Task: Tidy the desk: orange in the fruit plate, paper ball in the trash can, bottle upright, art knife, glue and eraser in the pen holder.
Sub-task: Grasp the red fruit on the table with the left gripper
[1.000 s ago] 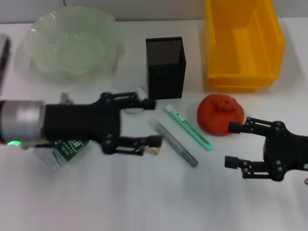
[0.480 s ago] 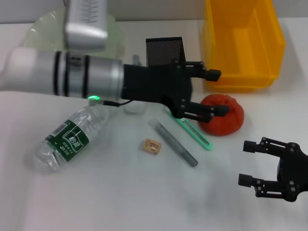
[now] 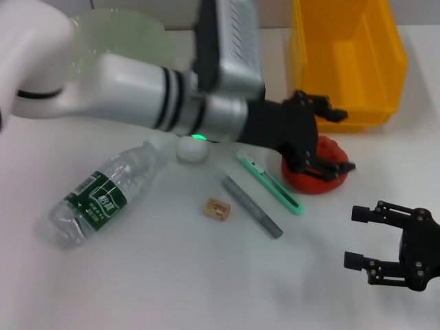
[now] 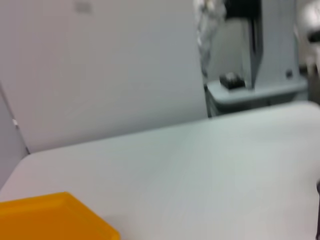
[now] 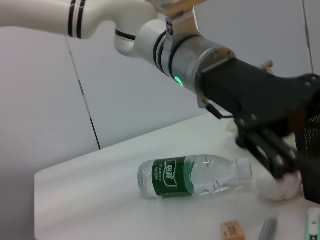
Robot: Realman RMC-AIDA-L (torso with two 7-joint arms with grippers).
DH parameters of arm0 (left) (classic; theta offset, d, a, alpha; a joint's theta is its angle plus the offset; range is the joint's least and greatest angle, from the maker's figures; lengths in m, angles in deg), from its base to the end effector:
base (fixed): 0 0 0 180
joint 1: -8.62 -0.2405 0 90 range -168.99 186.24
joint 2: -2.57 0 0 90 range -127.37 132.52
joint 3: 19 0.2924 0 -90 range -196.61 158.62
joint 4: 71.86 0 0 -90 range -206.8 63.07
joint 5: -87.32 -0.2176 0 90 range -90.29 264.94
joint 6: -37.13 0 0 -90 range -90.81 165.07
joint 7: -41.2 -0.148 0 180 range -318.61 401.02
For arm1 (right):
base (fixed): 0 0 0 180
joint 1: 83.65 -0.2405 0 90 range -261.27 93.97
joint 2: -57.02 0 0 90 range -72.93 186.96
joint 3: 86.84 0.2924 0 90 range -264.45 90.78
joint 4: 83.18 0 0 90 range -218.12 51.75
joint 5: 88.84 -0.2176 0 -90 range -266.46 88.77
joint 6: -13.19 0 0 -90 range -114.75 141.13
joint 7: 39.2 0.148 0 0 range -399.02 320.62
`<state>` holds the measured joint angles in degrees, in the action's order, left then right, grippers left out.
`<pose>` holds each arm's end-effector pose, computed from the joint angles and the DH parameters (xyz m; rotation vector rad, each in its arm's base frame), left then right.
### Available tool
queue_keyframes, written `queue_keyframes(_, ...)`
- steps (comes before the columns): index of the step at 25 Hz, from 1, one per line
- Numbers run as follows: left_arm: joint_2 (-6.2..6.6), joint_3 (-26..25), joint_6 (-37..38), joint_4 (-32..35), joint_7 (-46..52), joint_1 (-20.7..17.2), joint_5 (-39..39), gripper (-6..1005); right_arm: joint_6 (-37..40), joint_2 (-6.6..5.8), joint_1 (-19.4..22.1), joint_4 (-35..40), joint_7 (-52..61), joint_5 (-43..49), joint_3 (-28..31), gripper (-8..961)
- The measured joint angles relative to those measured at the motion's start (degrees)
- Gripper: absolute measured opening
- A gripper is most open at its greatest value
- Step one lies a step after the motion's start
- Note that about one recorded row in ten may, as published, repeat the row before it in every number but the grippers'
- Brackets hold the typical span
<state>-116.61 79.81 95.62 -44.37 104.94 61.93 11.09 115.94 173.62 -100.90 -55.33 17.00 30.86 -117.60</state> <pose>-0.1253 0.4060 -0.1504 -2.9815 0.2753 -0.4405 0.3635 0.2381 -0.0181 -2.7289 0.5290 0.8340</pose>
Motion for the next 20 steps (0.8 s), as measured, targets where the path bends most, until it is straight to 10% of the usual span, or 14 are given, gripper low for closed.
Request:
queue_keyframes(5,0.0,14.4,-13.1,8.3,3.1,-1.6,1.1,809,-0.1,-0.16,-0.3,-0.2,0.3,0.0,0.0,811)
queue_keyframes(20,-0.09,20.1,-23.1,8.2,6.1,-1.3,0.5,808,-0.1,-0.24,-0.4,-0.3,0.4,0.0,0.0,811)
